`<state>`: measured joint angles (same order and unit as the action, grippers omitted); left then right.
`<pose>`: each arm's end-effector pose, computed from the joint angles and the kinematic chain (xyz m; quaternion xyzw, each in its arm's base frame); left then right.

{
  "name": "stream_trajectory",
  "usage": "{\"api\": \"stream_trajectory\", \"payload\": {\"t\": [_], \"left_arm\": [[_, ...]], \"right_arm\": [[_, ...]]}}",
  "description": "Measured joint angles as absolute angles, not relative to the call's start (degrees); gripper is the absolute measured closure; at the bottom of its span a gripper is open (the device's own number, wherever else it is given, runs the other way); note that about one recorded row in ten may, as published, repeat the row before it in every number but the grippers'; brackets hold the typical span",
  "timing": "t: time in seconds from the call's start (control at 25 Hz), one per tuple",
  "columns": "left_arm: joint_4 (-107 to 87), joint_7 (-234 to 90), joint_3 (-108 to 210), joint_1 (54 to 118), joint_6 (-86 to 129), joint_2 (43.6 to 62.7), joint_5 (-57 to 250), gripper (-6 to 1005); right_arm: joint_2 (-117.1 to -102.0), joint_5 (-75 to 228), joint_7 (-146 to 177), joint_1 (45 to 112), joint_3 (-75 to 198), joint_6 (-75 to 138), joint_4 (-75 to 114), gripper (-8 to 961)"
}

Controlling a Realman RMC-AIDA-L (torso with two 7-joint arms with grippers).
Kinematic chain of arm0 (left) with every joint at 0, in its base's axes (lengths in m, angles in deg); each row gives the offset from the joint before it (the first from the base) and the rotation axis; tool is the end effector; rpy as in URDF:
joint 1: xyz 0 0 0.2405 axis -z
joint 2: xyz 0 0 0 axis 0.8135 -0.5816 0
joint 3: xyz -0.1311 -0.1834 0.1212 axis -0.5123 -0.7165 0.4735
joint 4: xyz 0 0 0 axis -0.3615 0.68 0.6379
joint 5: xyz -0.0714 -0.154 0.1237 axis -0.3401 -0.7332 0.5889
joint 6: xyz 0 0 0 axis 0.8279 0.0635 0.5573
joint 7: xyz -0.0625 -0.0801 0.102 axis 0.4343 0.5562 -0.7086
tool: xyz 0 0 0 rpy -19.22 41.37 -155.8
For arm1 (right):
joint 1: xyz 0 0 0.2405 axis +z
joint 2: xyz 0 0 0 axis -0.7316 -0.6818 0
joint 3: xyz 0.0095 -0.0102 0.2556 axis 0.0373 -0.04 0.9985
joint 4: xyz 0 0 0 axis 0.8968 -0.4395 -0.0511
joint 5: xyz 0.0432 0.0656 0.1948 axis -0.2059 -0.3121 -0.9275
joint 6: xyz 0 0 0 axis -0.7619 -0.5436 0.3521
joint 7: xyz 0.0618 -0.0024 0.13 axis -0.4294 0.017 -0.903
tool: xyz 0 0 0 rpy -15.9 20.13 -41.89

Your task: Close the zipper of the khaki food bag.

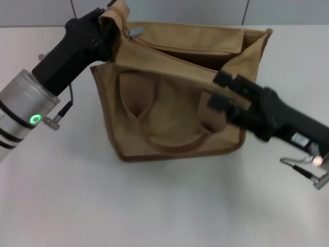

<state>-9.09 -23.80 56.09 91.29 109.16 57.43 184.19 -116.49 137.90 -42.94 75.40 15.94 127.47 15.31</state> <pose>-0.2193 0.3351 -0.0135 -0.7697 -0.1813 -0.5536 0.2611 0.2319 0.2696 -0.0327 -0.8061 0.2297 0.5393 0.0810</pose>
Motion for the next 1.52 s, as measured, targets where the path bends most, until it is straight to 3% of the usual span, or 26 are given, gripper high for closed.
{"api": "stream_trajectory", "payload": {"t": [0.56,0.8,1.04,1.24,1.52], "left_arm": [[-13.4,-24.4,54.3,94.3,110.2,57.44,184.1,977],[-13.6,-24.5,54.2,94.5,109.9,57.44,184.2,978],[-14.9,-26.6,54.2,94.9,109.0,57.43,184.3,978],[-15.4,-26.8,54.2,95.0,109.6,57.44,184.3,977],[-15.7,-26.8,54.2,95.0,111.8,57.44,184.2,977]], "right_arm": [[-116.73,131.2,-73.3,86.8,16.7,120.2,19.4,202],[-116.75,124.6,-95.0,87.6,16.9,119.9,20.8,202],[-116.75,124.0,-95.6,88.0,16.7,119.6,22.5,202],[-116.75,124.2,-95.3,88.8,16.5,117.9,23.5,353],[-116.75,125.0,-88.6,91.8,16.1,117.4,26.6,447]]}}
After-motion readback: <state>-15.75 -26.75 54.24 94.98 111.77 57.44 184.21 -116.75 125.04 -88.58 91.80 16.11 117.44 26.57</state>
